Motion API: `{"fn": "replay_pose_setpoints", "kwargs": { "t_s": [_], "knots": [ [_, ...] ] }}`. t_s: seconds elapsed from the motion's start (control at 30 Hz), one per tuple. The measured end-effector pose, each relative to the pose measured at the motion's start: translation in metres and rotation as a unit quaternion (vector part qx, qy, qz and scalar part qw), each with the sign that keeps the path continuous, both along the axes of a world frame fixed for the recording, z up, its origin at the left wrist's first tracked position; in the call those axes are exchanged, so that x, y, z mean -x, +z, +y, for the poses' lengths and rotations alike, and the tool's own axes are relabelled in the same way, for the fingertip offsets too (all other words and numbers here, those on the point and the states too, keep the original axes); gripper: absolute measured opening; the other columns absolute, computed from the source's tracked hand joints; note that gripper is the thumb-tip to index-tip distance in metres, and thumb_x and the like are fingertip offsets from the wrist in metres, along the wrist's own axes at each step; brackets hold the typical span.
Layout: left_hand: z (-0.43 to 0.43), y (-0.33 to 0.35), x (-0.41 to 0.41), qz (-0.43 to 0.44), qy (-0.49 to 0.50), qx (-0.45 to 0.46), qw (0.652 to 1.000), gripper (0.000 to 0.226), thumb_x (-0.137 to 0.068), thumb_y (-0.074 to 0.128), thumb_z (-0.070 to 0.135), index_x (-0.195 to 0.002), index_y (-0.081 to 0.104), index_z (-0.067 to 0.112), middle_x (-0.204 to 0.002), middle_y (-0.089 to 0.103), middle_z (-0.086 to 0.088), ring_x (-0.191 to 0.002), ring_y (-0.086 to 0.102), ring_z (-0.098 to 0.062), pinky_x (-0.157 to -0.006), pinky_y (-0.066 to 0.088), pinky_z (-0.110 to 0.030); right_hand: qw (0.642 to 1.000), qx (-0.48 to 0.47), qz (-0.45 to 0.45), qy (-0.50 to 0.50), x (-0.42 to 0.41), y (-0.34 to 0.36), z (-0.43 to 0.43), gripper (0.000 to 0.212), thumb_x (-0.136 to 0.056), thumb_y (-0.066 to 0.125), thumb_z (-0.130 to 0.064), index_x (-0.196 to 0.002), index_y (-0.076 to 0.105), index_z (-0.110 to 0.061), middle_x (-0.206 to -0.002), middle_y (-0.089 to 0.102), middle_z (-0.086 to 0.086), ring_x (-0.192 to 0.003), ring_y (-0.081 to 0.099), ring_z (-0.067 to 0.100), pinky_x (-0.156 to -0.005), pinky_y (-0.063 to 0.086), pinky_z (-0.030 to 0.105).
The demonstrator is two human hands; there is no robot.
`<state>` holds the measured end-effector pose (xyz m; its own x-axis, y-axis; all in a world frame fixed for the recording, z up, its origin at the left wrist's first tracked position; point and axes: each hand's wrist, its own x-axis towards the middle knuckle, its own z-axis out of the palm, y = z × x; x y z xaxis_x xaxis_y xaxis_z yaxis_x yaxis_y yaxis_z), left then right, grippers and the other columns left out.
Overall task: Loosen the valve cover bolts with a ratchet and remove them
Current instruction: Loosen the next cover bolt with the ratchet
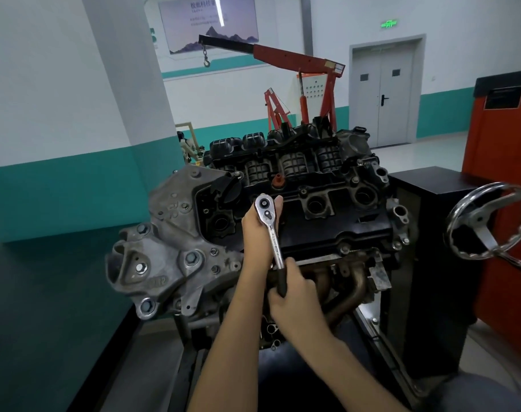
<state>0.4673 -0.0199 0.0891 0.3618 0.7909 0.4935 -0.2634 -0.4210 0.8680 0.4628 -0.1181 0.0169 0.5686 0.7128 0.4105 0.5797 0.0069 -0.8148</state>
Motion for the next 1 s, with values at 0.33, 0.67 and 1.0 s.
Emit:
{"fn": "replay_pose_setpoints", "kwargs": {
  "t_s": [0.33, 0.67, 1.0],
  "knots": [
    [0.018, 0.000, 0.030, 0.095, -0.075, -0.168, 0.978, 0.008, -0.094, 0.063, 0.017, -0.098, 0.068, 0.021, -0.094, 0.071, 0.008, -0.093, 0.065, -0.009, -0.082, 0.050, -0.018, 0.945, 0.187, -0.256, 0.078, -0.120, 0.079, -0.041, 0.023, -0.083, 0.058, -0.001, -0.096, 0.054, -0.020, -0.069, 0.055, 0.001, -0.054, 0.056, 0.014, -0.050, 0.044, 0.019],
    [0.011, -0.013, 0.003, 0.024, -0.053, -0.089, 0.994, 0.029, -0.096, 0.054, 0.008, -0.079, 0.057, 0.032, -0.081, 0.060, 0.016, -0.084, 0.056, 0.000, -0.086, 0.045, -0.022, 0.993, 0.055, -0.105, 0.012, -0.069, 0.025, -0.037, 0.027, -0.081, 0.061, -0.002, -0.083, 0.045, -0.024, -0.060, 0.048, 0.001, -0.046, 0.045, 0.005, -0.047, 0.038, 0.020],
    [0.021, -0.010, 0.004, 0.053, -0.051, -0.107, 0.992, 0.027, -0.095, 0.060, 0.025, -0.074, 0.047, 0.016, -0.069, 0.046, 0.005, -0.070, 0.043, -0.006, -0.070, 0.040, -0.027, 0.998, 0.043, -0.039, 0.032, -0.038, 0.014, -0.019, 0.027, -0.081, 0.056, 0.000, -0.092, 0.049, -0.023, -0.063, 0.050, 0.002, -0.052, 0.047, 0.015, -0.046, 0.038, 0.011]
  ]
}}
